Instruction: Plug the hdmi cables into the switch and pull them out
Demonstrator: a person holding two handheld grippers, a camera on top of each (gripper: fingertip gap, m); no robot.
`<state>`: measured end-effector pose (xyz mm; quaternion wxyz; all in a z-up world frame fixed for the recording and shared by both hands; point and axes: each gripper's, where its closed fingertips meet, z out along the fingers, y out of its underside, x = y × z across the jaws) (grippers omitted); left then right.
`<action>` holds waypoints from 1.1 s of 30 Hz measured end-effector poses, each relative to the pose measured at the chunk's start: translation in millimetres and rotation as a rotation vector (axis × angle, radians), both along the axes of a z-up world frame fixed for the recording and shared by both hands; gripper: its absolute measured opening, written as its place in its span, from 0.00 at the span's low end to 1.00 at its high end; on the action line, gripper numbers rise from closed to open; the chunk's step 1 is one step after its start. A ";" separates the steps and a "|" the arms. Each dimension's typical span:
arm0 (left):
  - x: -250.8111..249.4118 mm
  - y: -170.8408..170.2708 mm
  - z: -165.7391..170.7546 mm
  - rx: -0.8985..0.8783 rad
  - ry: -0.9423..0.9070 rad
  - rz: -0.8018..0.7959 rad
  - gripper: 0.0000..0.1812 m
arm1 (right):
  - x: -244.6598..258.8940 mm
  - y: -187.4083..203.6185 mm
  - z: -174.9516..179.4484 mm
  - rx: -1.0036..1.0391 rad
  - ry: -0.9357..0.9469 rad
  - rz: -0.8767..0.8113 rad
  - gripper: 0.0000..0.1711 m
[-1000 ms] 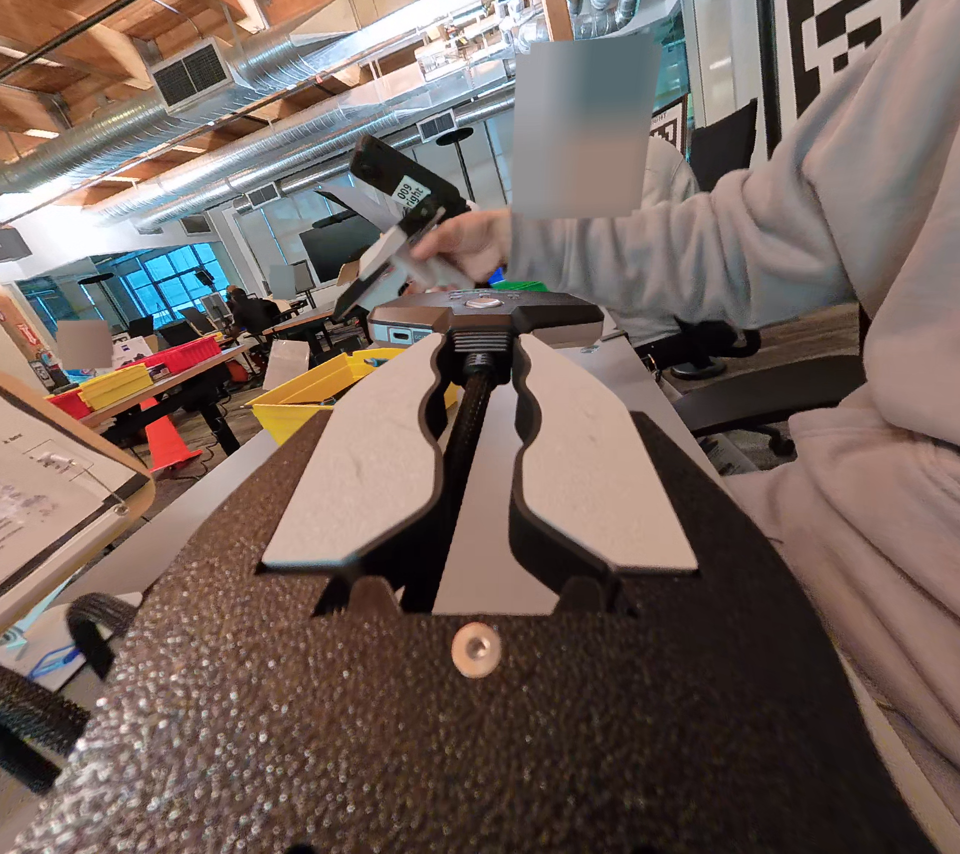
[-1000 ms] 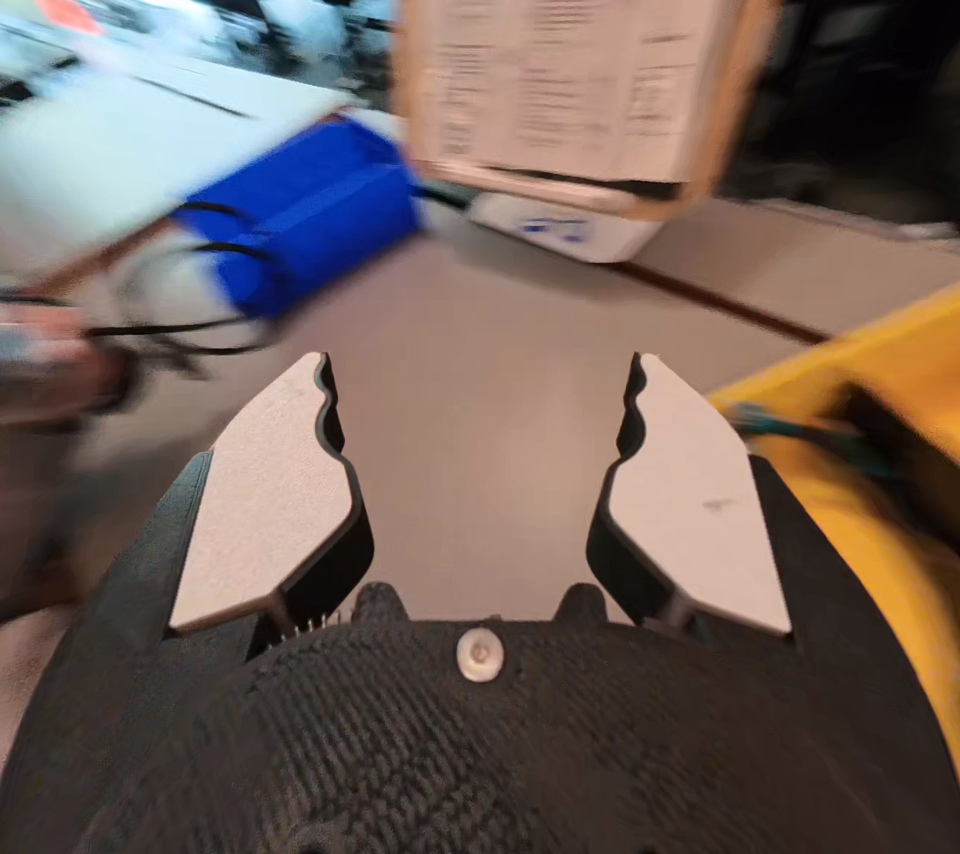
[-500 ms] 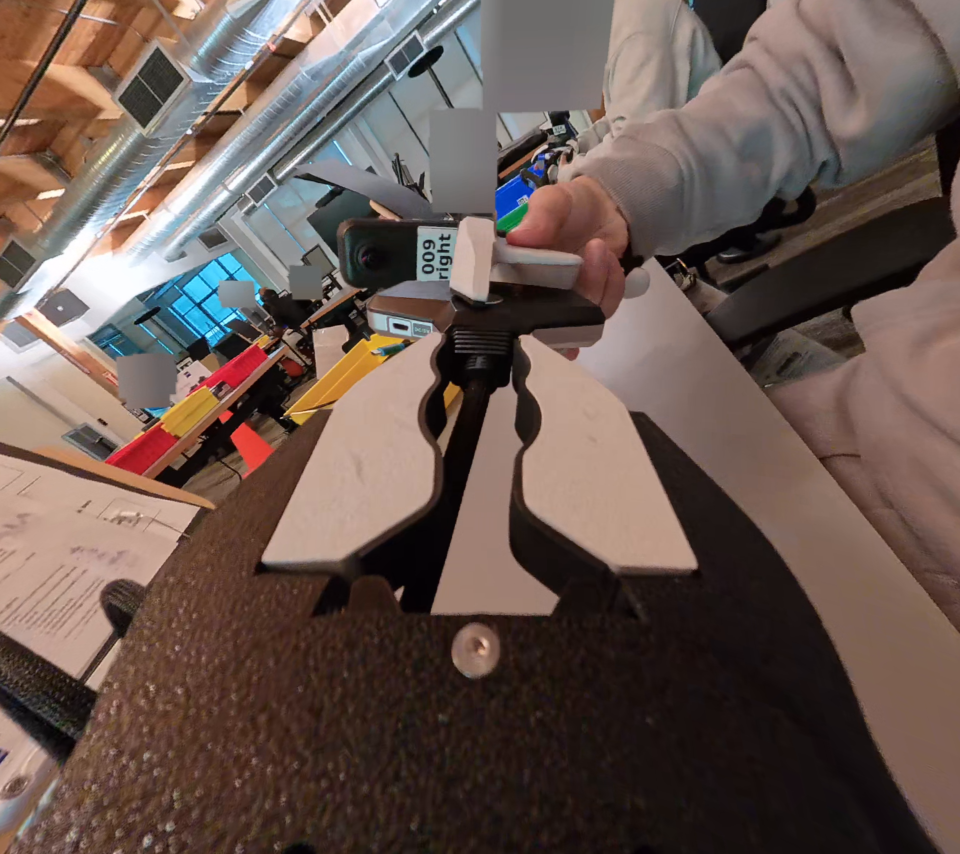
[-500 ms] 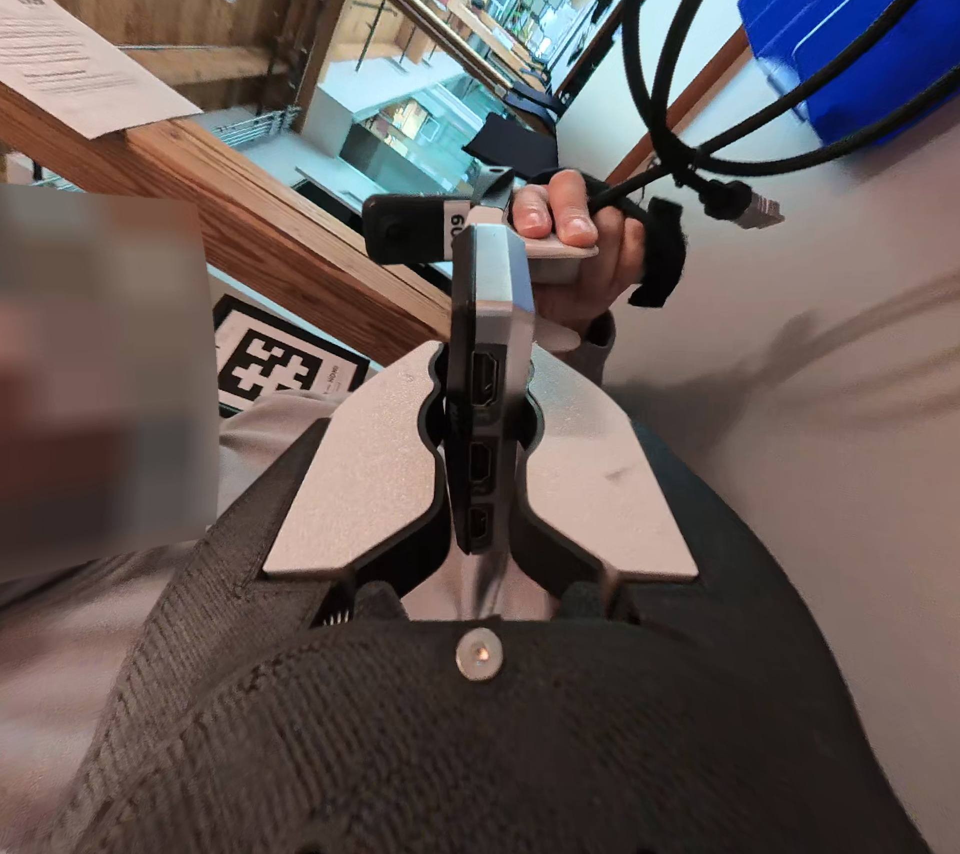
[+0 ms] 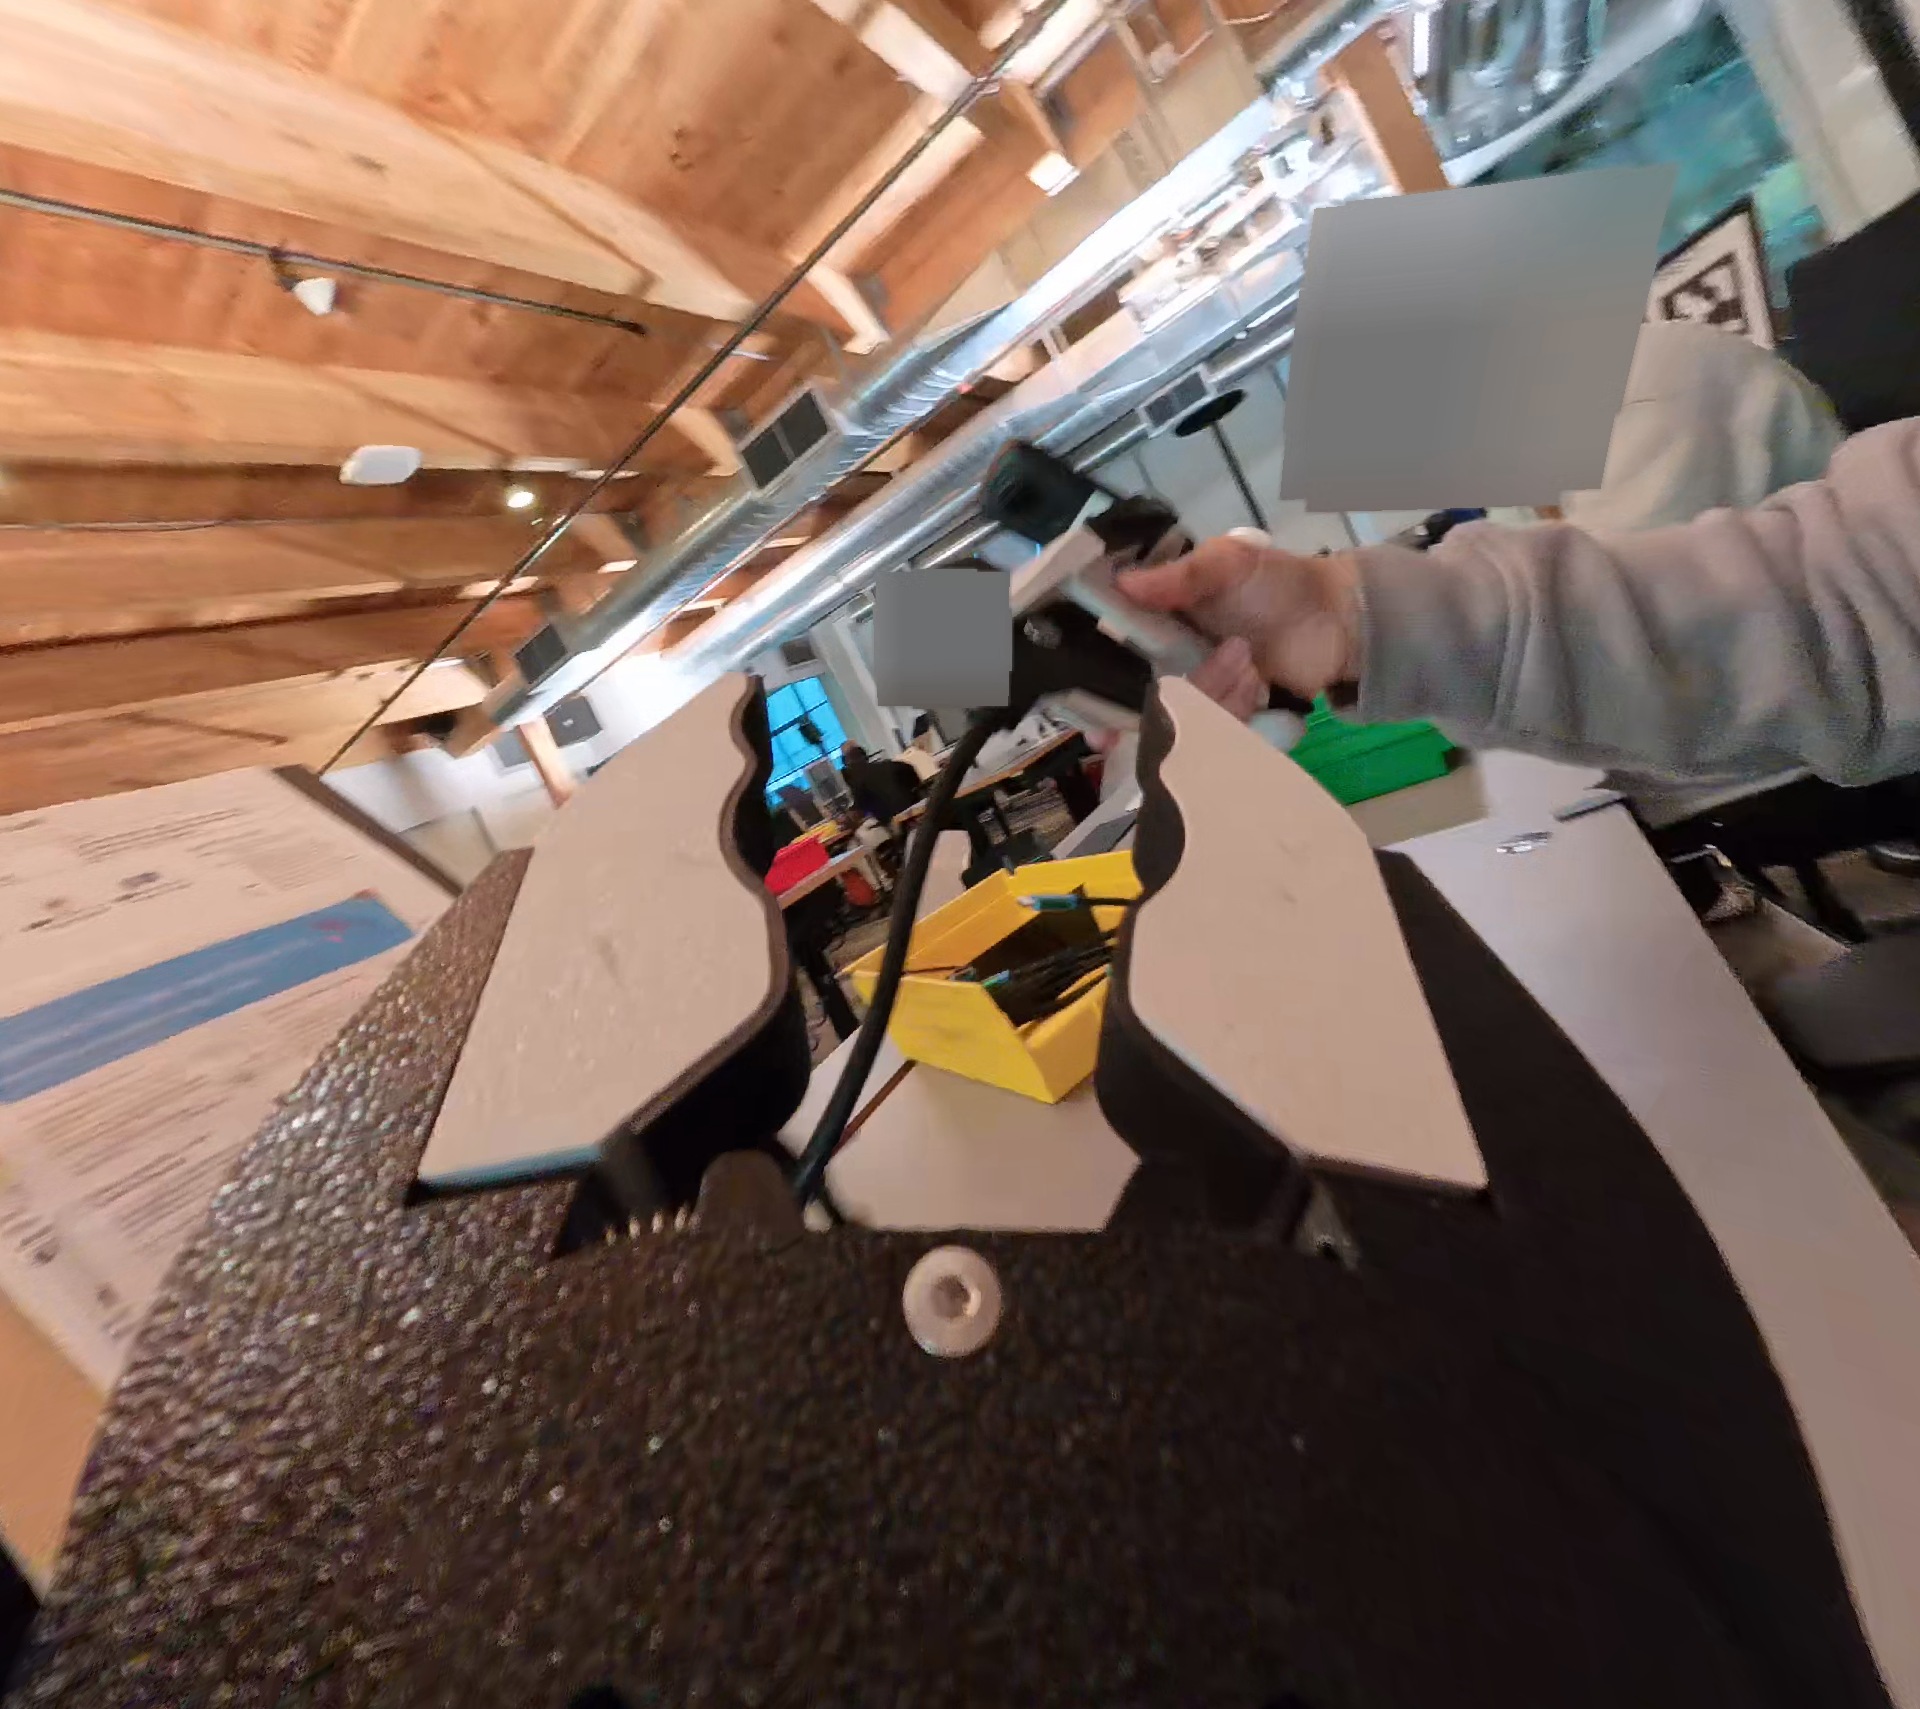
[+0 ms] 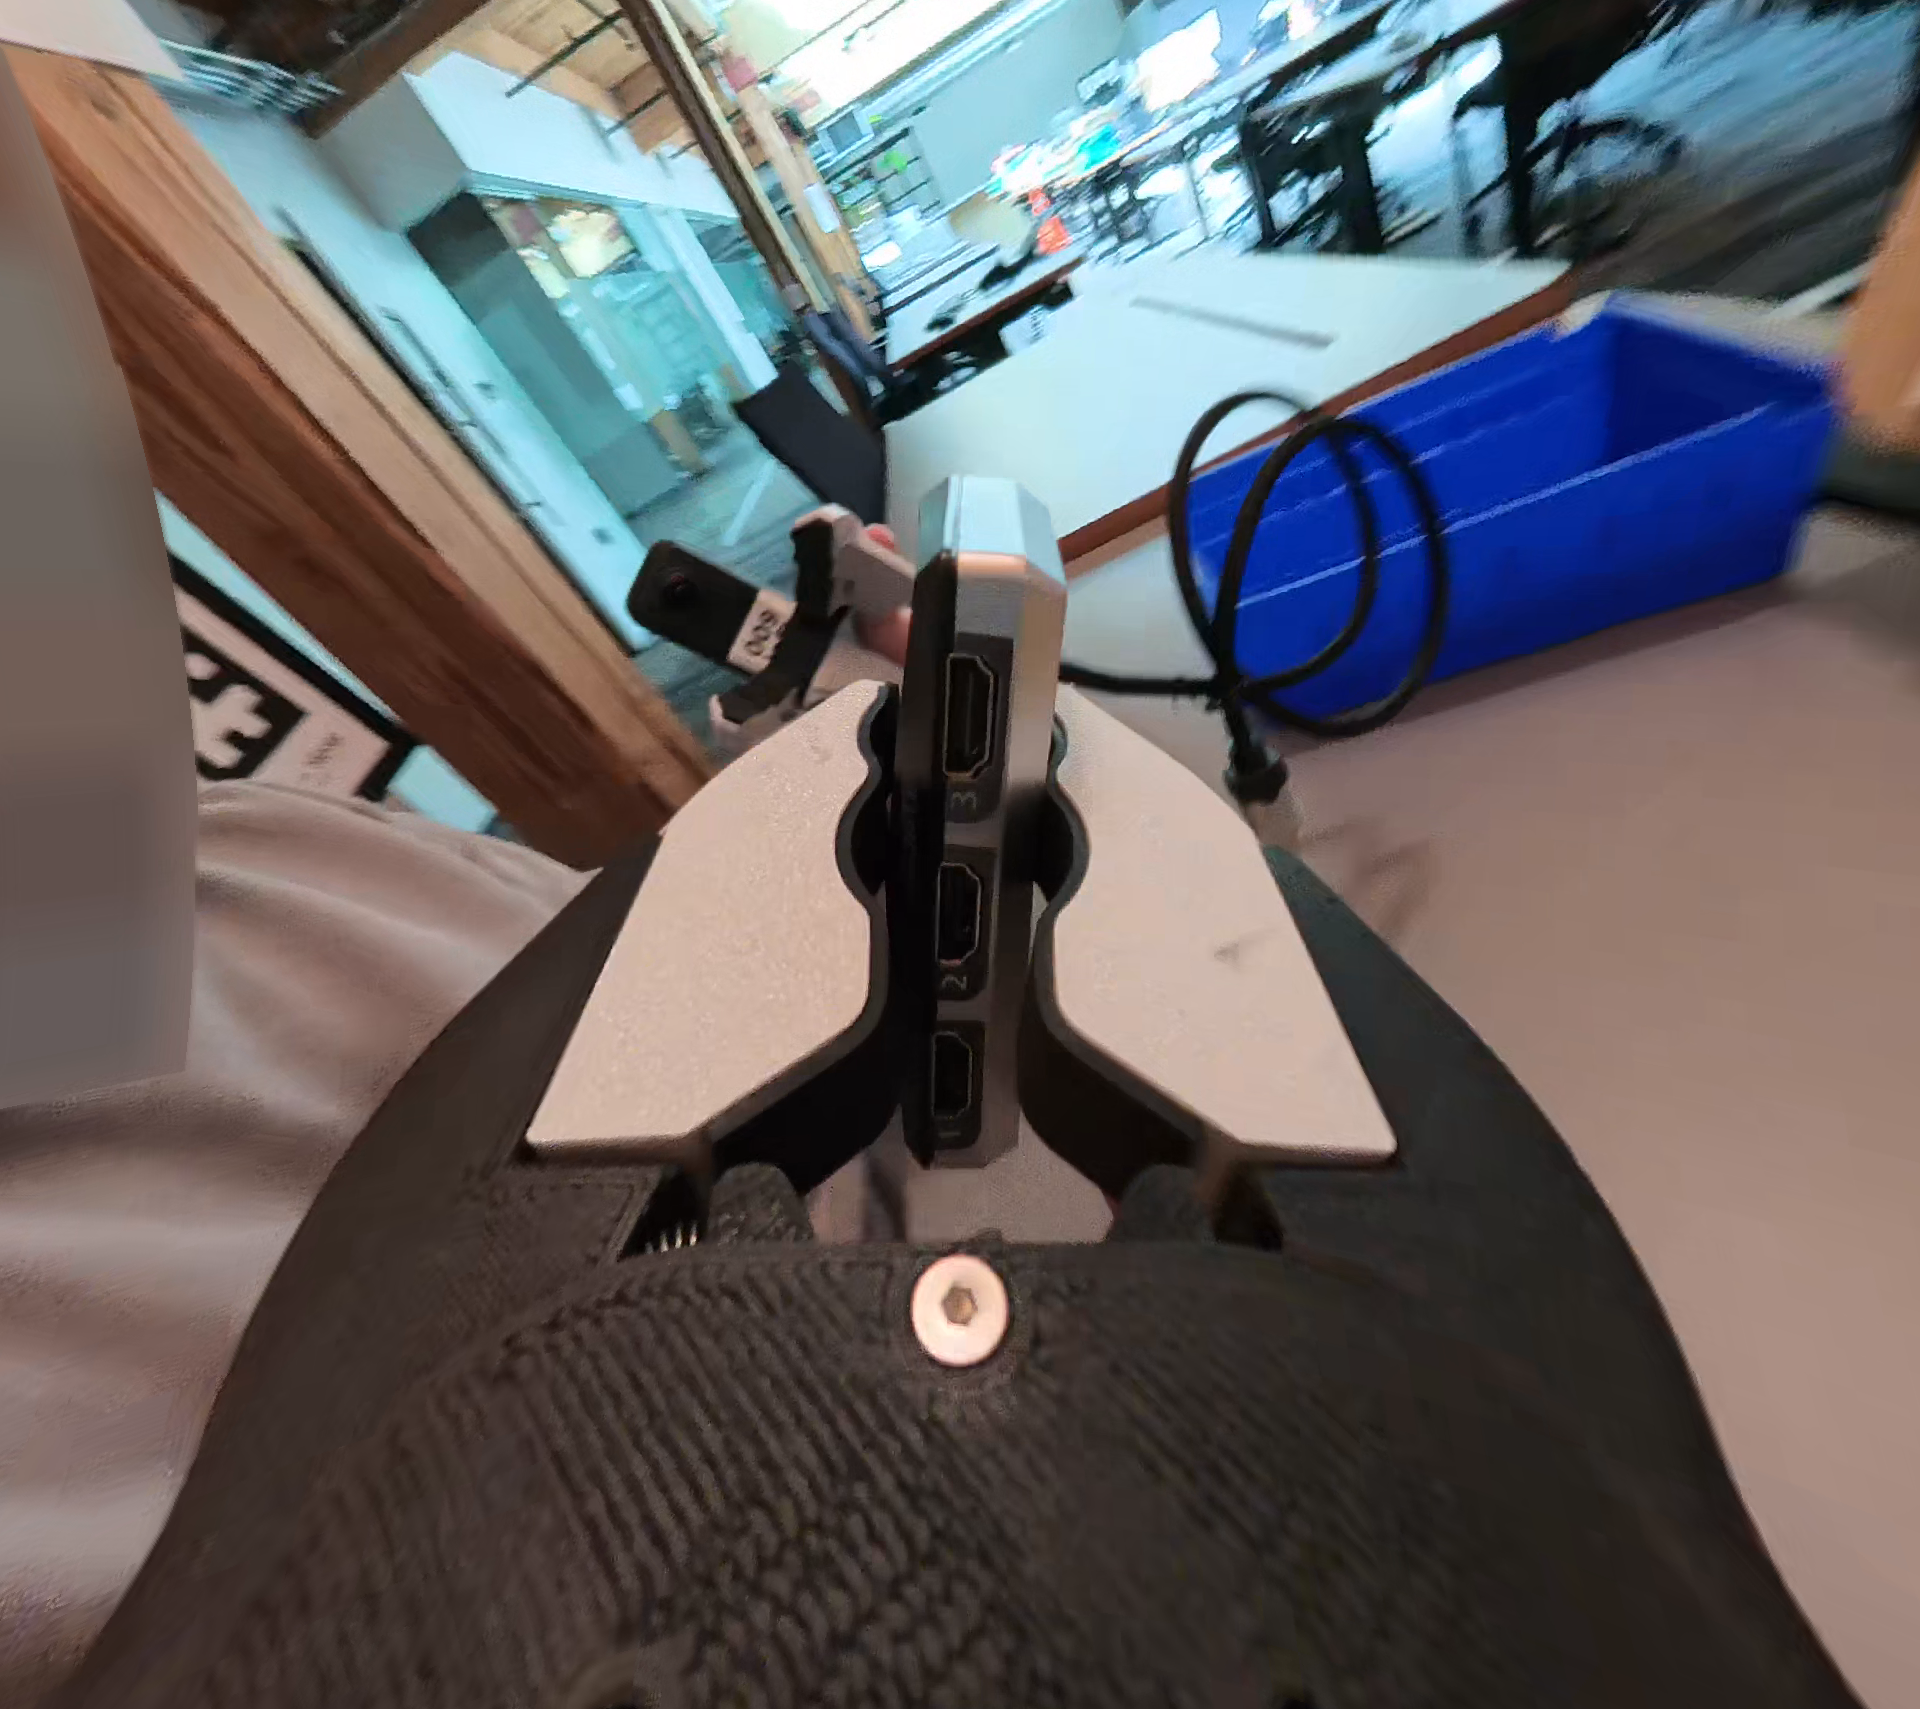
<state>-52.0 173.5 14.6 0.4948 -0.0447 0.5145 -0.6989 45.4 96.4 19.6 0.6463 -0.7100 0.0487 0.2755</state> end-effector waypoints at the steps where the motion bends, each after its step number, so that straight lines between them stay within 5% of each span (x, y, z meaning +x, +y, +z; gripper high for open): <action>1: 2.9 6.7 -0.8 -0.012 0.011 0.023 0.37 | 13.3 -9.0 14.1 0.019 -0.036 -0.050 0.14; 8: 37.6 25.9 -31.6 -0.089 0.166 0.043 0.31 | 117.9 -90.7 103.5 0.055 -0.272 -0.478 0.14; 15: 56.8 24.6 -53.2 -0.095 0.242 0.037 0.30 | 246.4 -147.1 122.3 -0.228 -0.484 -0.848 0.14; 23: 69.7 28.4 -72.4 -0.092 0.305 0.041 0.29 | 352.2 -180.3 38.9 -0.576 -0.398 -0.927 0.14; 33: 82.0 26.6 -92.3 -0.114 0.396 0.000 0.29 | 425.4 -152.6 -67.5 -0.827 -0.319 -0.887 0.14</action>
